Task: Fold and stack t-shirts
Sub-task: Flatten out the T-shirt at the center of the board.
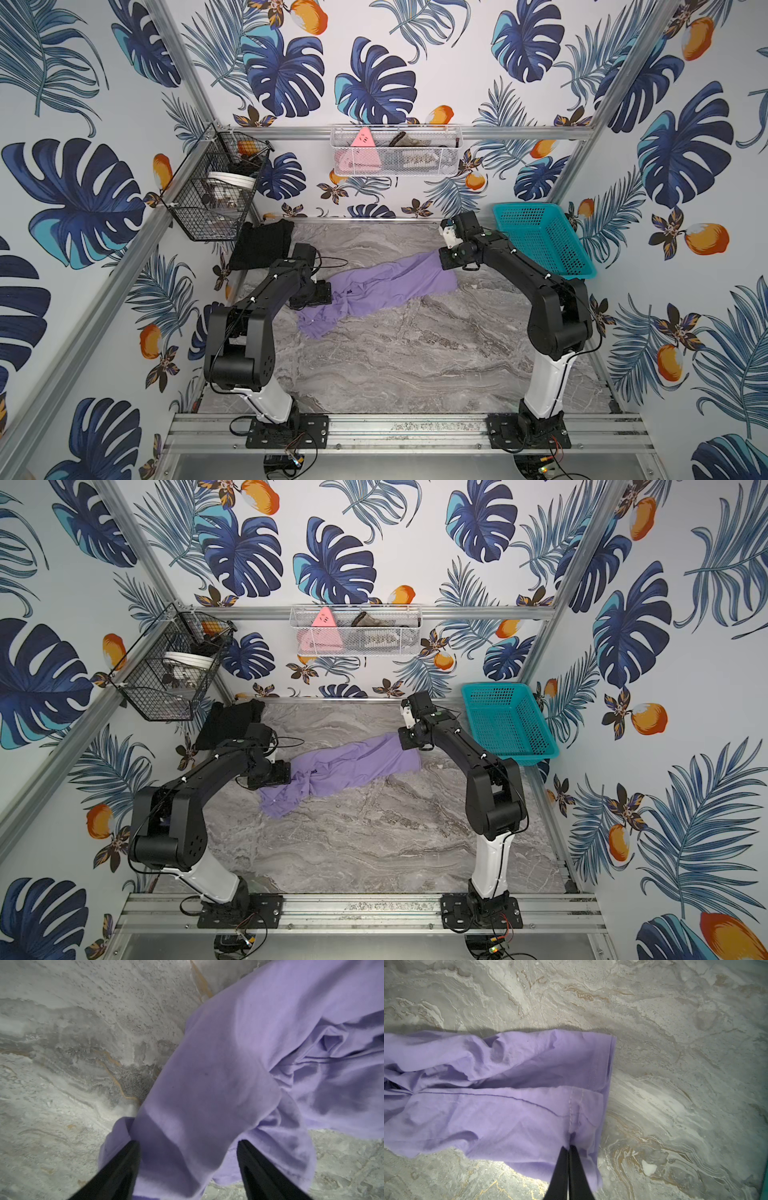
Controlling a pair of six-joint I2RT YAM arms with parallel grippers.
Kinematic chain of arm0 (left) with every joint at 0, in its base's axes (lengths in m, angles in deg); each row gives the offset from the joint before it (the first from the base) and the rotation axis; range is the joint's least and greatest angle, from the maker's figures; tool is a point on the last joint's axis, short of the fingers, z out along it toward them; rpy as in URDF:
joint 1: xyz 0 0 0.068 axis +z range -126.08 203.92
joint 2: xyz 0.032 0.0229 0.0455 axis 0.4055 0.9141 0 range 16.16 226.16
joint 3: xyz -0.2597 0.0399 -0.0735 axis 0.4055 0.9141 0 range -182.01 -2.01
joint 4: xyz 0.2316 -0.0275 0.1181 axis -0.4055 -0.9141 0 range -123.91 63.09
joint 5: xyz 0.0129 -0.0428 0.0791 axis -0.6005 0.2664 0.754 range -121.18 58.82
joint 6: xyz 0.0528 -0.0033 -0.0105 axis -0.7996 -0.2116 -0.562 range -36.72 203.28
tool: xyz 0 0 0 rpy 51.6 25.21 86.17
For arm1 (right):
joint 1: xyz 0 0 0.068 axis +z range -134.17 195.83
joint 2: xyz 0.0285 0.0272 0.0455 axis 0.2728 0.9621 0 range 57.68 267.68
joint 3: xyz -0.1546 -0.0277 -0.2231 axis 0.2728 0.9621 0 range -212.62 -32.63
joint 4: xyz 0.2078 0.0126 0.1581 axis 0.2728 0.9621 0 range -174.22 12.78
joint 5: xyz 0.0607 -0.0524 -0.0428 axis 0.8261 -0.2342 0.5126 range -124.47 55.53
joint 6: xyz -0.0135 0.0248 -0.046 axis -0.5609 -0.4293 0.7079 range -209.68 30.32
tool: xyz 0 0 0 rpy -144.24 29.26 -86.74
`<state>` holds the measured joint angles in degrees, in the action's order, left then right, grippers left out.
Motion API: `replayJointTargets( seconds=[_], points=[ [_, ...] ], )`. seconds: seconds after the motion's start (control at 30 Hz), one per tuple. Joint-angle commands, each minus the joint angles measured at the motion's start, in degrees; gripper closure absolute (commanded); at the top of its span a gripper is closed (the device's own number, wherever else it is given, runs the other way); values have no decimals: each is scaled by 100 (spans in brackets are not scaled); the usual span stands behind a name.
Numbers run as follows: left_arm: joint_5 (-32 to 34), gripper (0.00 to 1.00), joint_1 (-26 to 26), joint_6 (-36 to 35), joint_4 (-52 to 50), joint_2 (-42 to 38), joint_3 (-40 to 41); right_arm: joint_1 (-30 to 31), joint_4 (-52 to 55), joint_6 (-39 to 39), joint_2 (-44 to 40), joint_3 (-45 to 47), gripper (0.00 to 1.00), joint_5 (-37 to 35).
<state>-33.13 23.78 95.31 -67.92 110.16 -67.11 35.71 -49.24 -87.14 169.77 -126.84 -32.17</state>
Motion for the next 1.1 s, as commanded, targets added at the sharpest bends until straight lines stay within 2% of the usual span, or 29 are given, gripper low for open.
replayJointTargets(
  seconds=[0.0, 0.1, 0.13, 0.17, 0.2, 0.27, 0.3, 0.47, 0.67, 0.87, 1.07],
  points=[
    [-113, 19, -23, -8, -78, -123, 95, 0, 9, 36, 79, -121, 100, 57],
    [-155, 21, -34, 9, -57, -173, 202, 3, 17, 1, 144, -215, 100, 103],
    [-173, 24, -39, -3, -35, -179, 237, 1, 17, 8, 161, -235, 100, 112],
    [-201, 32, -45, -31, 7, -162, 280, 0, 13, 12, 177, -254, 100, 112],
    [-208, 48, -55, -79, 61, -133, 311, -2, 9, 17, 189, -264, 100, 97],
    [-48, 88, -68, -126, 135, -18, 311, 6, 16, 31, 190, -286, 100, 86],
    [59, 100, -65, -146, 138, 45, 278, 6, 17, 29, 168, -282, 100, 86],
    [217, 100, -65, -210, 43, 380, -38, 7, 9, 42, -26, -71, 100, 86],
    [403, 100, -65, -210, -115, 360, -409, 7, -48, 114, -261, 204, 100, 42],
    [514, 100, -65, -280, -370, 93, -1237, -15, -97, 173, -428, 335, 100, 7],
    [750, 100, -39, -313, -495, 162, -2130, -65, 77, 255, -821, 254, 100, -38]
  ],
)
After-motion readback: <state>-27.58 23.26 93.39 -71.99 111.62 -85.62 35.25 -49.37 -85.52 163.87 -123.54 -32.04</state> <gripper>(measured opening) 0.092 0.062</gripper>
